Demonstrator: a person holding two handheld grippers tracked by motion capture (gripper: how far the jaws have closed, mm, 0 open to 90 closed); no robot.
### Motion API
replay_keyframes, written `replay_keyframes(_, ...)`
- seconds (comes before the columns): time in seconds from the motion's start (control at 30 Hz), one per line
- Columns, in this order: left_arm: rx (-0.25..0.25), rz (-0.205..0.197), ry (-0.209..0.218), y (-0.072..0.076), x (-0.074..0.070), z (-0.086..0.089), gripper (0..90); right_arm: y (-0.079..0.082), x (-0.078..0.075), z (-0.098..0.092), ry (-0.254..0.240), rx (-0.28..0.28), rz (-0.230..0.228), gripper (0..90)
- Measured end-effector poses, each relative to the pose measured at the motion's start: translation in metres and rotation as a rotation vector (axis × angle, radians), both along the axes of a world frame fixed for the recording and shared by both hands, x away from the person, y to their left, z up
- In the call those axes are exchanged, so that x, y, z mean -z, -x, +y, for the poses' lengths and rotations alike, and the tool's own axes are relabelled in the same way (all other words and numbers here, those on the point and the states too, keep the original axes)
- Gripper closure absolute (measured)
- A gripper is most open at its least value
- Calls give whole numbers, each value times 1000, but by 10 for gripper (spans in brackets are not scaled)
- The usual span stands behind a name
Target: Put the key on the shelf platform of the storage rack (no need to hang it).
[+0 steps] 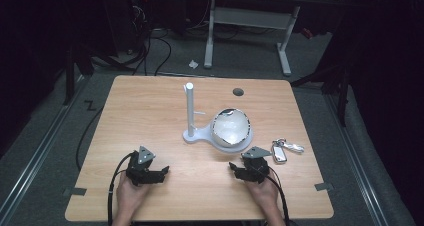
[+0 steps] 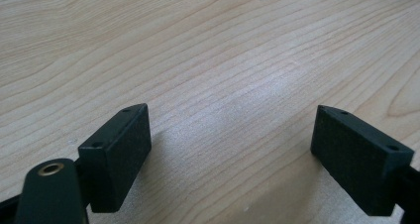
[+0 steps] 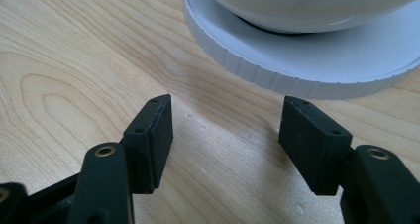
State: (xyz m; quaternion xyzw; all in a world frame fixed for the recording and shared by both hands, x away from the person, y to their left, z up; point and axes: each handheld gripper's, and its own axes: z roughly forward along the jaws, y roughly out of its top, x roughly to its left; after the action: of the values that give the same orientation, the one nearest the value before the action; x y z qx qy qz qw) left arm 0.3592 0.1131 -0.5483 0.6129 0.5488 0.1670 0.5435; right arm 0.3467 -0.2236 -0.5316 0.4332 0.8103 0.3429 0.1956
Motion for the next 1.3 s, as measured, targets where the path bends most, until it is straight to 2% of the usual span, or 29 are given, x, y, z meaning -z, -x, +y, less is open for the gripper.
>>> replay_keyframes(1.3, -6, -2, 2, 0, 0, 0, 166, 2, 0, -2, -7, 9, 7, 368)
